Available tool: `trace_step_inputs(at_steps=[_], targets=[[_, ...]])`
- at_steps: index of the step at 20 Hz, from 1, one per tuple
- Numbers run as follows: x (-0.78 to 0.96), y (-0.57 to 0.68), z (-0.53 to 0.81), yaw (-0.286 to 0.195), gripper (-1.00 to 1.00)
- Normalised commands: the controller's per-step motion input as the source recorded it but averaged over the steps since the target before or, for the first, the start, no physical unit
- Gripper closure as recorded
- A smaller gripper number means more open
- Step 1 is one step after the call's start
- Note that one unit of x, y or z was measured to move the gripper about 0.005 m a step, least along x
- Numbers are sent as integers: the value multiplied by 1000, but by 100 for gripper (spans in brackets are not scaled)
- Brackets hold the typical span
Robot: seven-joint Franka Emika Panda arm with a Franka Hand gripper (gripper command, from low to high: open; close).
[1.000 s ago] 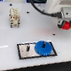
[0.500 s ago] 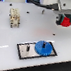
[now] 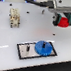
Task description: Insert the blue gear onto the right peg, followed by the red gear
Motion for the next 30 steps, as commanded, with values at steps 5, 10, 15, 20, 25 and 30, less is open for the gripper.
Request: trace_step_inputs(at_steps=[5,10,15,20,25,30], targets=[[759,-292,166,0,100],[767,-271,118,0,100],[586,-341,30,0,100],[188,-255,-14,0,100],[24,-201,-74,0,100],[75,-223,-100,0,100]])
